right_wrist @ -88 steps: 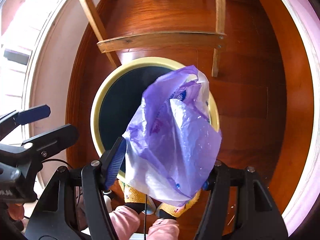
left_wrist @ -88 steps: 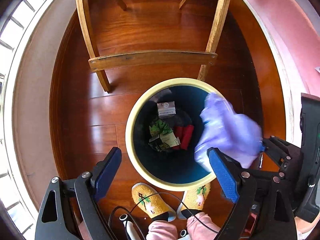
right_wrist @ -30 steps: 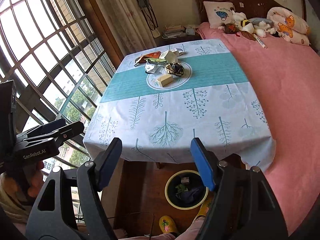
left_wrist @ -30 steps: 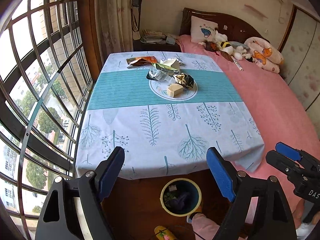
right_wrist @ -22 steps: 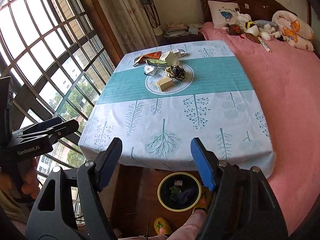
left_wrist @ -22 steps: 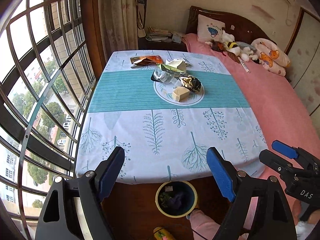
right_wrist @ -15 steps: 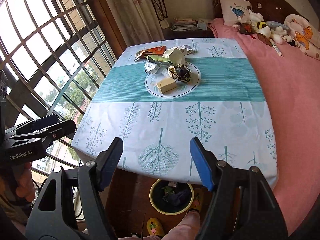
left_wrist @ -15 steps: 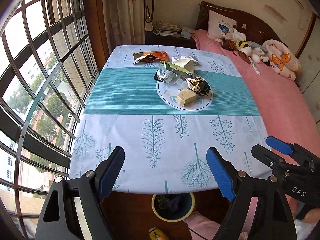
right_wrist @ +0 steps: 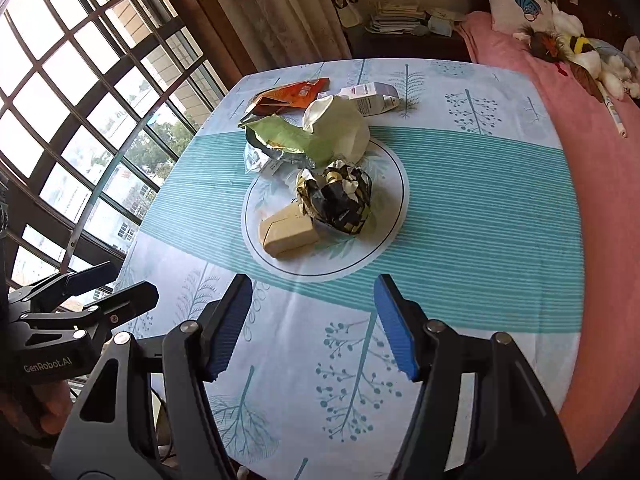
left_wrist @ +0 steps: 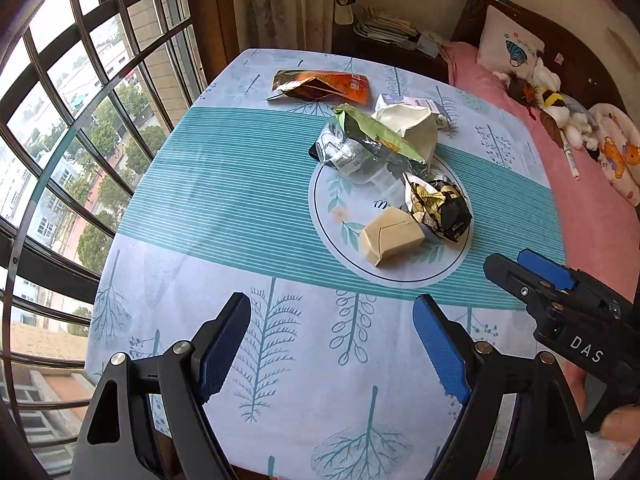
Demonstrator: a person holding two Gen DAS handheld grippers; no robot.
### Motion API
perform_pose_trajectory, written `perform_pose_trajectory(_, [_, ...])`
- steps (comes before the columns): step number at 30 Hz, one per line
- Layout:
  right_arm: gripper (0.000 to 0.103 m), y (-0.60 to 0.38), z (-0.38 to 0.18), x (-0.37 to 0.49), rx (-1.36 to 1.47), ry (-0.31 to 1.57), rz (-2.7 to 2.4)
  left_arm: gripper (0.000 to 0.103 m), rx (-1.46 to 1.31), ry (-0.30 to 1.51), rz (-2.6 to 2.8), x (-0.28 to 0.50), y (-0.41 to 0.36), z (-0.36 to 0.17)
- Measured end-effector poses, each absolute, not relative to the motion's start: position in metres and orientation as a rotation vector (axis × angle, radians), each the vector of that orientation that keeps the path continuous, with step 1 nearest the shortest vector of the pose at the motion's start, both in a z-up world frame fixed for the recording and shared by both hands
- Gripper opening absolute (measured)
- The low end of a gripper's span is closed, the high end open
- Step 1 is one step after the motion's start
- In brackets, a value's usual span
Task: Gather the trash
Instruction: 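Grasp the black-and-gold crumpled wrapper with the right tool while the left tool grasps the beige cardboard piece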
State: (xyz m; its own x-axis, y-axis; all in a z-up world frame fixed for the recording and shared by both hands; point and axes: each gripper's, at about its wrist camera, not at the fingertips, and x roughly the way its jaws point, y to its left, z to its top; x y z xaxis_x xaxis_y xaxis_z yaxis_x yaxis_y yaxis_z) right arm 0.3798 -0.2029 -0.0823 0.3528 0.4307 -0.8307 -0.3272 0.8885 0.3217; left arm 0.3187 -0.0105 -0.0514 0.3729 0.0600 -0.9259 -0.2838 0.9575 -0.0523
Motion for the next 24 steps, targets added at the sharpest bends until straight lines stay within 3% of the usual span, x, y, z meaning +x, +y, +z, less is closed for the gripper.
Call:
perform_pose_trajectory(15, [0.061,-0.167,-0.164,0.476,0.159,1.228,0.568,0.085,-0.259,1.228,0.331,0.355,-0.007,-0.086])
perform_pose_trajectory(24, [0.042,-0.176,-0.160,0.474,0.147,1.178,0.595,0.085,-0.269,1.272,0.282,0.376,-0.023,-0.098])
